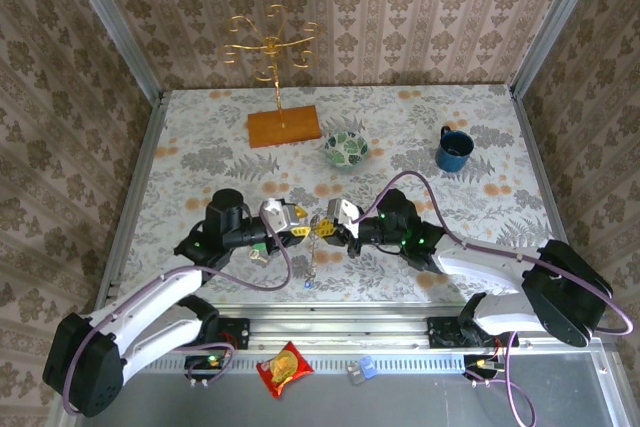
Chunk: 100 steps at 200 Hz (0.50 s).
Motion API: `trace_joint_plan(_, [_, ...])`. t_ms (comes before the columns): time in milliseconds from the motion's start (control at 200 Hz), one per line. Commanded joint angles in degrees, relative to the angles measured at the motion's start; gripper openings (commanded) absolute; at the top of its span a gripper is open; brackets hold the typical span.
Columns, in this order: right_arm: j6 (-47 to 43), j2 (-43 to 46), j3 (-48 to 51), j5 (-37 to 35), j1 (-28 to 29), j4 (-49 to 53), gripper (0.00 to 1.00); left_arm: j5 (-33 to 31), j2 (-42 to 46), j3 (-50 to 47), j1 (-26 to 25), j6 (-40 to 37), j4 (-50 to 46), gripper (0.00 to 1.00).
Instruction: Put the keys on the keyring
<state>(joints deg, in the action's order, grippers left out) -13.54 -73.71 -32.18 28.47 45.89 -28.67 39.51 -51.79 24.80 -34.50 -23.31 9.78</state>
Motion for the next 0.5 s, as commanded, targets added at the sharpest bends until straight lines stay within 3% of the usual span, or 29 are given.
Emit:
trace_joint_plan(0, [-1.56,1.6,-2.53,1.16,-0.35,0.95,0.0,7.31,-0.95,1.68,-0.92,-3.86,-1.02,0.36])
trace_joint_plan(275, [-2.01,2.35,-2.86,0.63,-0.35,2.58,0.0,6.86,-0.71,0.59,-1.01,-5.32,-2.28,0.37])
trace_joint_plan(495, [-4.5,3.22,-3.4,0.24,-0.32,6.37,0.0,0.67,1.38,0.55,-1.01,-9.4,-6.9,0.31])
